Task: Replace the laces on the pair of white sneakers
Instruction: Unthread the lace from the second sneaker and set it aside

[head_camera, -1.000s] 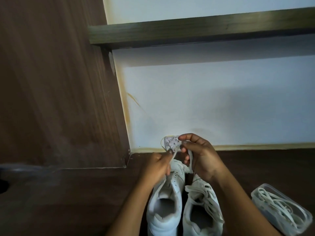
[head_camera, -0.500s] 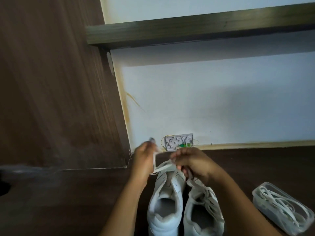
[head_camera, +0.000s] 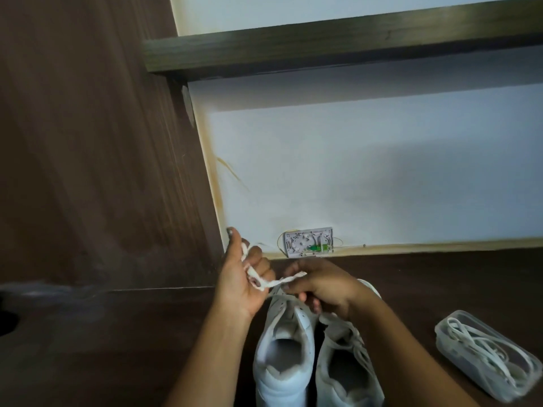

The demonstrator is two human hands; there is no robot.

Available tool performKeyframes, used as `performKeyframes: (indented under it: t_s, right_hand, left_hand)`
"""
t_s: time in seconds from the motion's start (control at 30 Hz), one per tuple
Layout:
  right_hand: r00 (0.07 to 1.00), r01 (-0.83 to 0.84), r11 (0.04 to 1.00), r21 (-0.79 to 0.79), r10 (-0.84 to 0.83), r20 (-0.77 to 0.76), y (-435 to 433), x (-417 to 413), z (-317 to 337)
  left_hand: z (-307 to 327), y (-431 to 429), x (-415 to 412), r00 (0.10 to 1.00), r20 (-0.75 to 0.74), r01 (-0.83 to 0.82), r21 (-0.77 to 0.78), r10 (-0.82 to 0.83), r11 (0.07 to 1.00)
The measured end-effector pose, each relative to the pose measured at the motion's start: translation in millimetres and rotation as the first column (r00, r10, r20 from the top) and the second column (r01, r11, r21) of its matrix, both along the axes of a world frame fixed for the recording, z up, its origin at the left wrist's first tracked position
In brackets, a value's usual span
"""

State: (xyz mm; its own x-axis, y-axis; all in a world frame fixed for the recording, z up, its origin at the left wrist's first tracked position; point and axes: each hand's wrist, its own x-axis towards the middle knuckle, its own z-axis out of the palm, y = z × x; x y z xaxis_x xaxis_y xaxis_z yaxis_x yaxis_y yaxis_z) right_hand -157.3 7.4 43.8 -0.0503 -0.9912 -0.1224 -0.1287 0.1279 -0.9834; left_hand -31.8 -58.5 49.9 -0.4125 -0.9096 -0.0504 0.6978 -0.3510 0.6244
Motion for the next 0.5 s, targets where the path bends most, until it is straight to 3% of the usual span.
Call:
performKeyframes:
  t_s: [0.03,0.07,0.1,0.13,0.17,0.2,0.23,0.3,0.33,0.4,0.47,0.5]
  right_hand:
    - [0.993,0.026,0.999,-0.039,-0.021,0.118,-0.8,-2.4,3.1]
    - [0.961,0.056,0.994,-0.092,-0.028,0.276,-1.2,-5.6,7.6]
    - [0.908,0.085,0.984,-0.154,-0.013,0.418,-1.7,-9.4,12.8]
    - [0.863,0.112,0.972,-0.207,0.008,0.506,-1.9,-11.9,17.6]
    - [0.846,0.128,0.964,-0.232,0.016,0.532,-2.7,-13.3,20.0]
    - [0.866,0.125,0.966,-0.226,0.005,0.5,-3.2,-12.6,20.1]
    - [0.912,0.106,0.975,-0.197,-0.017,0.41,-3.7,-10.0,17.1]
    - [0.995,-0.017,0.996,-0.09,0.025,0.096,-3.5,1.3,6.9]
    - [0.991,-0.109,0.994,-0.006,0.108,-0.082,-2.8,8.6,2.3]
    - [0.921,-0.215,0.969,0.125,0.244,-0.305,-4.6,20.7,-3.9]
    - [0.951,-0.166,0.979,0.121,0.192,-0.244,-8.3,25.8,-2.4]
    - [0.977,-0.122,0.988,0.096,0.137,-0.164,-10.1,25.8,0.0]
  left_hand:
    - [-3.2,-1.3,0.0,0.975,0.212,-0.035,-0.143,0.065,0.989]
    - [-6.6,-0.9,-1.3,0.863,0.461,-0.03,-0.36,0.206,0.933]
    - [-11.4,-0.2,-3.9,0.68,0.636,0.048,-0.536,0.365,0.843]
    - [-13.5,4.1,-5.9,0.527,0.714,0.177,-0.623,0.461,0.762]
    - [-14.6,6.9,-7.4,0.48,0.737,0.224,-0.627,0.475,0.746]
    - [-12.3,9.4,-6.8,0.524,0.727,0.173,-0.601,0.444,0.78]
    - [-8.7,8.9,-6.4,0.65,0.664,0.029,-0.508,0.37,0.861]
    - [-0.1,1.6,0.3,0.917,0.335,-0.164,-0.177,0.216,0.971]
    - [4.0,-1.8,5.2,0.978,0.132,-0.159,-0.023,0.161,0.987]
    - [7.8,-6.8,17.0,0.984,-0.097,-0.137,0.132,0.151,0.982]
    - [8.6,-8.6,26.6,0.984,-0.138,-0.087,0.183,0.113,0.979]
    - [8.1,-7.1,28.7,0.995,-0.062,-0.068,0.159,0.079,0.985]
